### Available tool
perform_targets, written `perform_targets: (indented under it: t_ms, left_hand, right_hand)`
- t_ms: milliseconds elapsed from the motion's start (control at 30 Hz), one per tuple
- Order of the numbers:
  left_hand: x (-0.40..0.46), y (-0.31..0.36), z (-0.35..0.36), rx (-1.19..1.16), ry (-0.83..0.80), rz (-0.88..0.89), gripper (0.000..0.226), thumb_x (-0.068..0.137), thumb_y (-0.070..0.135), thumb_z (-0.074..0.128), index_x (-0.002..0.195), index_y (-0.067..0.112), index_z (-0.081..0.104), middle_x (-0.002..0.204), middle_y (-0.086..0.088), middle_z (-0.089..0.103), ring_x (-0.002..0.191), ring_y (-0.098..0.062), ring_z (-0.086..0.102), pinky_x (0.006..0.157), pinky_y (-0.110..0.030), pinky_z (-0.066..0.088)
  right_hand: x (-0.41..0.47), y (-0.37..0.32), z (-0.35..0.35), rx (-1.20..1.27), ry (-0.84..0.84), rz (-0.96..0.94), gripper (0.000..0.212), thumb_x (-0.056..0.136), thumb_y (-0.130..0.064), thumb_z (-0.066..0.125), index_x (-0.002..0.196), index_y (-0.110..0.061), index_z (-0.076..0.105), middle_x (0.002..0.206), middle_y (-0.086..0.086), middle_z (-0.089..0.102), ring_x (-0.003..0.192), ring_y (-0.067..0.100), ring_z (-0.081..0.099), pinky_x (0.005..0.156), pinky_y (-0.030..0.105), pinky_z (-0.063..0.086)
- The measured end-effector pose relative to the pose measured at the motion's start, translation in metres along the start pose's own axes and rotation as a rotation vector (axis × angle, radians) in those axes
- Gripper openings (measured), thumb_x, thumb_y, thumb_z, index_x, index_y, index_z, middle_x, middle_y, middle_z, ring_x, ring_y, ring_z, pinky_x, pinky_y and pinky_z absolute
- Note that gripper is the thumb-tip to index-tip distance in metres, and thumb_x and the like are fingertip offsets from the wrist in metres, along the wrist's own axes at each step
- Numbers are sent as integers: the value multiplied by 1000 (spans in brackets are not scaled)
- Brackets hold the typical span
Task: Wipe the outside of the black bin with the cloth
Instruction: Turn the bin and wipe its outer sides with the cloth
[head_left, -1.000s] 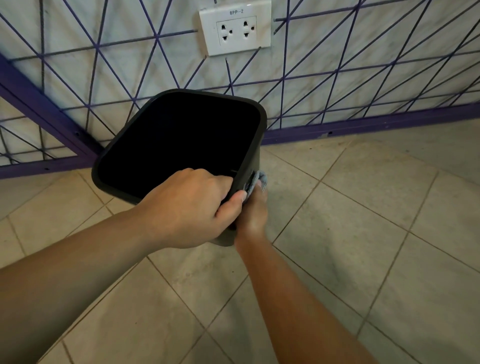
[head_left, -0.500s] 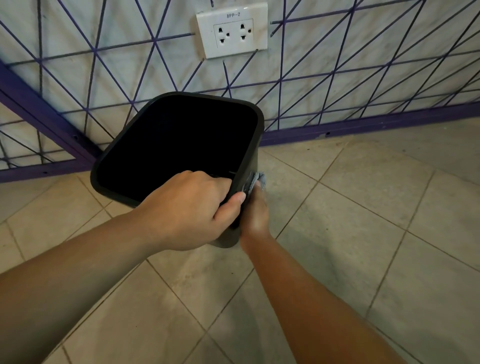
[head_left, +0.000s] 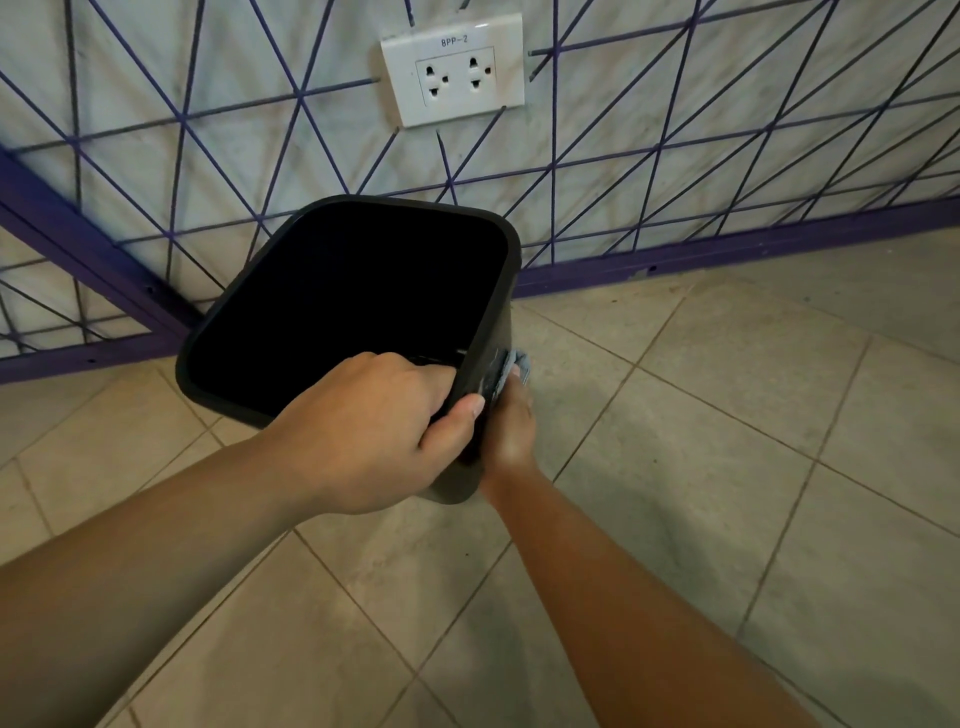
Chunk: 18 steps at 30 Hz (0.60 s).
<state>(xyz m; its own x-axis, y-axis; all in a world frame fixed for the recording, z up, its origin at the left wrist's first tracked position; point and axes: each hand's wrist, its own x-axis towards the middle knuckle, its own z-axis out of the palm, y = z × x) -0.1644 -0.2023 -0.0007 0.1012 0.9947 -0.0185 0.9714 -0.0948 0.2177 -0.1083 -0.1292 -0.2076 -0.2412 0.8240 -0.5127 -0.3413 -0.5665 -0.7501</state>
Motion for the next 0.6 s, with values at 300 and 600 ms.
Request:
perform_targets:
  t_ms: [300,600]
  left_hand:
    - [-4,-2,-1,1,-21,3,47,92,57,20,71,26,49,56,7,53,51,-9,55,52,-33,48]
    - [-6,-1,-2,16,-42,9,38,94,52,28,65,29,40,50,7,44,44,-9,47,47,-25,33]
  right_hand:
    - [-21,0,-9,-110,-74,-145,100,81,-93,39,166,-39,30,173,-3,33,160,21,30,131,58,22]
    - [-28,6,-11,-140,-70,-179,99,82,-95,35,165,-42,28,173,-6,32,161,19,27,132,53,21]
